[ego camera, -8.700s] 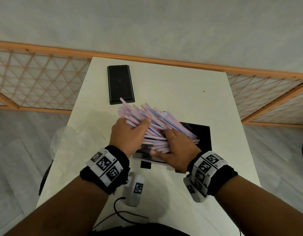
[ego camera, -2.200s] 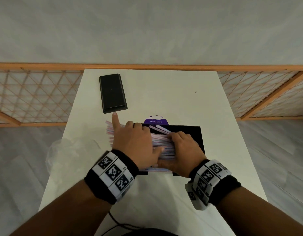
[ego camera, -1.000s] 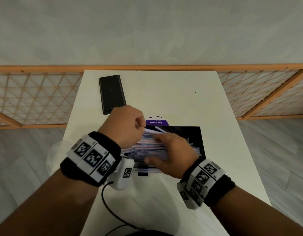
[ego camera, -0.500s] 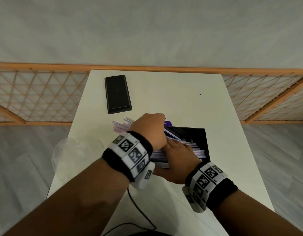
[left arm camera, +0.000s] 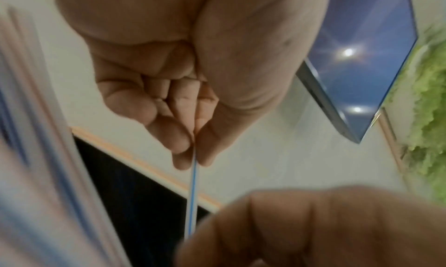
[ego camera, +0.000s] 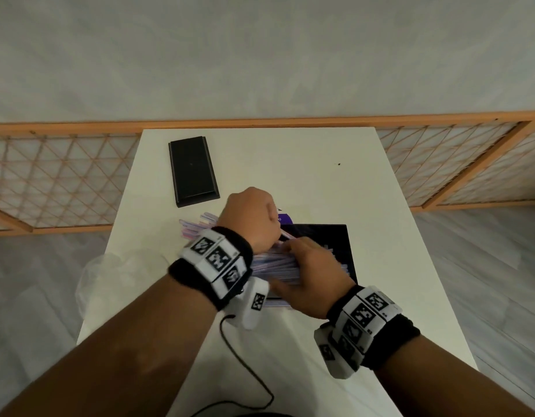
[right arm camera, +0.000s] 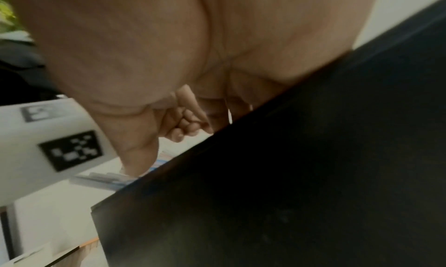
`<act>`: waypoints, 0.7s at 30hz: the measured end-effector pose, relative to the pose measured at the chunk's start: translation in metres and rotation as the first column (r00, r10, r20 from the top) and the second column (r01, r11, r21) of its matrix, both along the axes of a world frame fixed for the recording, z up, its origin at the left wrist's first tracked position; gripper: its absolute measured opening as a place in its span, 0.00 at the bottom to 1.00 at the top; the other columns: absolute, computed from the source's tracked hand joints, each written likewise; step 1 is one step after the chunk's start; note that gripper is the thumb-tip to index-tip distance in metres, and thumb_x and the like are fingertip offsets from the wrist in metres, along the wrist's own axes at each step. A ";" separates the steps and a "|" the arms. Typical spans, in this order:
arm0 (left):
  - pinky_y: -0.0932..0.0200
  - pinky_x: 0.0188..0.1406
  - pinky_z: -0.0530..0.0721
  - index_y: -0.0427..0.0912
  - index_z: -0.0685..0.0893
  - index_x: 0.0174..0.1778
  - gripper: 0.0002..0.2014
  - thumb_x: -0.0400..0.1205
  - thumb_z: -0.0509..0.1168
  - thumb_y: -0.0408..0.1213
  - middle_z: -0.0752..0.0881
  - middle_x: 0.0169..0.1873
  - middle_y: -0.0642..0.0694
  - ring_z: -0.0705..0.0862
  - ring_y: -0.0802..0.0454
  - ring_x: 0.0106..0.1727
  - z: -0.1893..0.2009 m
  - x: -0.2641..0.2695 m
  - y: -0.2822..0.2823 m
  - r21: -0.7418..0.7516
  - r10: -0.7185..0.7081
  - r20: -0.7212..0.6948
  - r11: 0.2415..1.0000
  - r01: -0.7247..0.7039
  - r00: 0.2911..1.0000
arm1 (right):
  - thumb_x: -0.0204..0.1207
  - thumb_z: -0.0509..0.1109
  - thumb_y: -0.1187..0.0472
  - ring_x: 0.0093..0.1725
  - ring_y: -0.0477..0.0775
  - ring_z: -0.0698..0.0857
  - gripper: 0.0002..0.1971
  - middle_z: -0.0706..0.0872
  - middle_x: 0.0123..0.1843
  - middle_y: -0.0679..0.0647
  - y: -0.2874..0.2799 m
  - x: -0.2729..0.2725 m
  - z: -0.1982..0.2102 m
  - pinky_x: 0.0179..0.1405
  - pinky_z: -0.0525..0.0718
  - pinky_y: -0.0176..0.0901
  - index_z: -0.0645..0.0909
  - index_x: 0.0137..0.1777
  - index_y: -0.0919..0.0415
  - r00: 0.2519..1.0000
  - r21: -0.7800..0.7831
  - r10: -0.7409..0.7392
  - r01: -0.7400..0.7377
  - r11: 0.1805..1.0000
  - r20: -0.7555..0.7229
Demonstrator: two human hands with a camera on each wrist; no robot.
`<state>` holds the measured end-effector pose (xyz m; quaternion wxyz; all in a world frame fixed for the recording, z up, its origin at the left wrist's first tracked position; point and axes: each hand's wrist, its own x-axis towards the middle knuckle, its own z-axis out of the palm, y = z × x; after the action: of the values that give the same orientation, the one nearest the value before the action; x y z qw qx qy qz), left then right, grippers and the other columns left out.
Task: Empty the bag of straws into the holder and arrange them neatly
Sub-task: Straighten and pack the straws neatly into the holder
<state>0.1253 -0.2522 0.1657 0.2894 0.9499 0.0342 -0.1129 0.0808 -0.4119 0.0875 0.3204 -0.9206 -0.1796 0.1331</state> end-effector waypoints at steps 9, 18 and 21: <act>0.68 0.37 0.77 0.53 0.86 0.38 0.04 0.78 0.74 0.41 0.84 0.35 0.59 0.84 0.59 0.42 0.021 -0.038 0.043 0.084 -0.158 -0.071 0.983 0.164 0.985 | 0.52 0.70 0.17 0.84 0.57 0.61 0.69 0.59 0.87 0.53 0.023 0.013 0.012 0.83 0.64 0.60 0.49 0.87 0.55 0.967 -0.334 0.165 -0.223 0.916 -0.195; 0.45 0.66 0.80 0.50 0.86 0.61 0.30 0.71 0.71 0.68 0.86 0.61 0.51 0.83 0.48 0.64 -0.012 -0.034 0.091 -0.446 0.447 -0.145 0.767 -0.462 0.882 | 0.43 0.71 0.16 0.70 0.59 0.75 0.64 0.70 0.69 0.50 0.044 0.031 0.005 0.73 0.76 0.59 0.60 0.81 0.42 0.967 -0.385 0.156 -0.223 0.895 -0.199; 0.40 0.67 0.84 0.47 0.93 0.46 0.23 0.70 0.74 0.64 0.93 0.48 0.50 0.90 0.48 0.56 -0.024 -0.041 0.085 -0.594 0.343 -0.258 0.681 -0.428 0.903 | 0.45 0.75 0.20 0.66 0.55 0.78 0.60 0.70 0.66 0.47 0.046 0.029 0.003 0.70 0.80 0.54 0.66 0.78 0.45 0.966 -0.325 0.165 -0.223 0.919 -0.198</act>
<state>0.0842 -0.1667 0.1415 0.6085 0.7564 0.2113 -0.1138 0.1101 -0.3658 0.0906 0.1533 -0.9256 -0.2167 0.2699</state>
